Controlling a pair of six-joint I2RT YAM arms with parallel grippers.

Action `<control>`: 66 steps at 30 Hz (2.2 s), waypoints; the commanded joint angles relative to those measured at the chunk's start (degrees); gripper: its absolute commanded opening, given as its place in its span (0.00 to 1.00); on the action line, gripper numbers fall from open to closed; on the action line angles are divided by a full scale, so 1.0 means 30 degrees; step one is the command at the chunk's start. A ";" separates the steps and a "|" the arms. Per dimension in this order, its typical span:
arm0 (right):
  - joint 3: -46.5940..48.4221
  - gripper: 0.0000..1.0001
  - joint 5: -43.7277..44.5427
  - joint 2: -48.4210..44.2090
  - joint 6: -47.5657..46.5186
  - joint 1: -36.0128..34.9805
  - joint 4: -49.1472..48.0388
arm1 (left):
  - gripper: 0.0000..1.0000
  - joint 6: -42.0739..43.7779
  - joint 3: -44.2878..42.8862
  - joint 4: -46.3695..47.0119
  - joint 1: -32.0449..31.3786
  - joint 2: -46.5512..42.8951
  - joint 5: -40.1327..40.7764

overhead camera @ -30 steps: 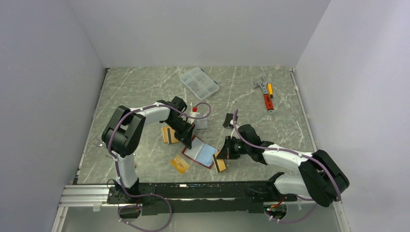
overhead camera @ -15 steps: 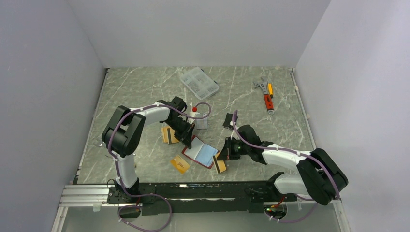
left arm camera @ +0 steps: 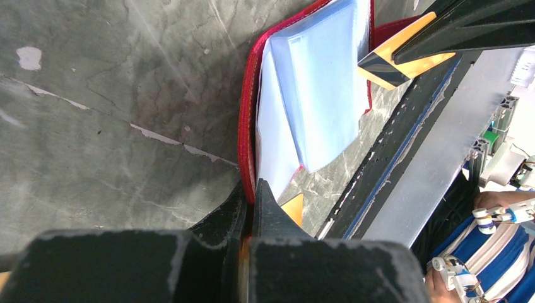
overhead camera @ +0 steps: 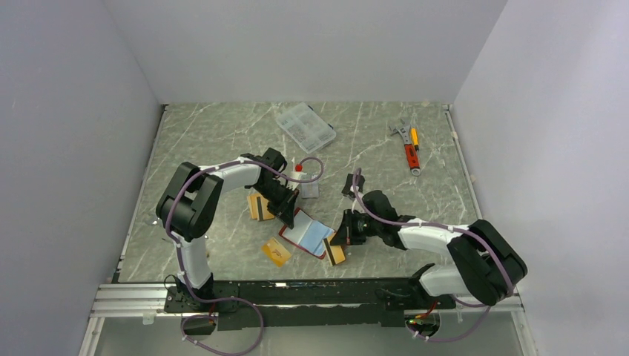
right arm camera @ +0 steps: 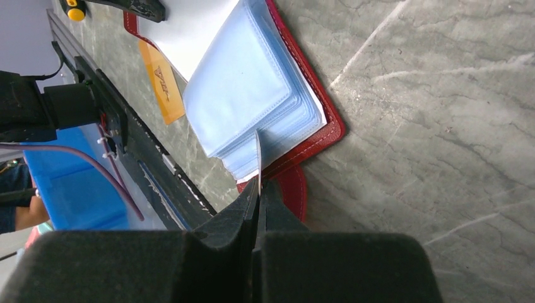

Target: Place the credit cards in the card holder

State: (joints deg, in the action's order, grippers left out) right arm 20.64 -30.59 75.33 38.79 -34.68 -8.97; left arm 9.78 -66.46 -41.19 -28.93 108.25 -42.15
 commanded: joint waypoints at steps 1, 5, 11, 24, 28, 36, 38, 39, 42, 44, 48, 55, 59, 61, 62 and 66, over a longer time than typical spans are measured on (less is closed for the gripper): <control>0.0678 0.00 0.0180 0.0367 -0.0150 0.0052 -0.0585 | 0.01 0.0223 0.0002 0.0172 -0.0111 -0.0863 -0.0009; 0.1065 0.00 0.0176 0.0242 -0.0232 0.0046 -0.0438 | 0.02 0.0279 -0.0127 0.0079 -0.0130 -0.0895 -0.0017; 0.1509 0.00 0.0379 -0.0421 -0.0595 0.0045 0.0687 | 0.03 0.0272 -0.0155 0.0073 -0.0114 -0.0926 0.0093; 0.3152 0.00 -0.0266 0.0561 -0.0563 -0.0043 0.0070 | 0.12 0.0157 -0.0173 0.0168 -0.0081 -0.1298 -0.0740; 0.4085 0.00 -0.0674 0.1915 -0.0236 -0.0292 -0.0943 | 0.25 -0.0265 0.0290 0.0714 0.0296 -0.1604 -0.2148; 0.4598 0.00 -0.1094 0.4034 0.0592 -0.0937 -0.3014 | 0.45 -0.1001 0.0960 0.1538 0.0854 -0.1834 -0.3485; 0.4640 0.00 -0.1133 0.4346 0.0740 -0.1022 -0.3304 | 0.49 -0.1260 0.1064 0.1775 0.1109 -0.1892 -0.3780; 0.4659 0.00 -0.1162 0.4467 0.0799 -0.1041 -0.3483 | 0.49 -0.1406 0.1184 0.1938 0.1270 -0.1933 -0.3966; 0.4854 0.00 -0.1256 0.4804 0.0928 -0.1130 -0.3883 | 0.51 -0.1693 0.1504 0.2364 0.1561 -0.2068 -0.4376; 0.5059 0.00 -0.1328 0.5110 0.0993 -0.1194 -0.4084 | 0.51 -0.1874 0.1572 0.2517 0.1654 -0.2041 -0.4641; 0.5410 0.00 -0.1400 0.5564 0.0958 -0.1385 -0.4135 | 0.51 -0.2035 0.1471 0.2578 0.1776 -0.2010 -0.4909; 0.5381 0.00 -0.1460 0.6077 0.1043 -0.1504 -0.4451 | 0.50 -0.2328 0.1863 0.3053 0.2267 -0.1825 -0.5453; 0.5381 0.00 -0.1522 0.6492 0.1191 -0.1679 -0.4821 | 0.40 -0.2600 0.1957 0.3408 0.2203 -0.1454 -0.4947; 0.5404 0.00 -0.1528 0.6567 0.1218 -0.1732 -0.4859 | 0.32 -0.2827 0.2048 0.3692 0.2129 -0.1212 -0.4158; 0.5395 0.00 -0.1538 0.6543 0.1222 -0.1726 -0.4864 | 0.29 -0.2866 0.1991 0.3660 0.2053 -0.1002 -0.3907; 0.5310 0.00 -0.1445 0.6133 0.1042 -0.1743 -0.4420 | 0.15 -0.2553 0.1457 0.3096 0.1725 0.0133 -0.3222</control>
State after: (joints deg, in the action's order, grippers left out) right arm 35.33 -34.59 94.87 42.26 -39.59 -20.18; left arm 1.83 -60.77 -31.88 -22.57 105.78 -53.49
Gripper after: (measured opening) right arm 0.008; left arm 0.204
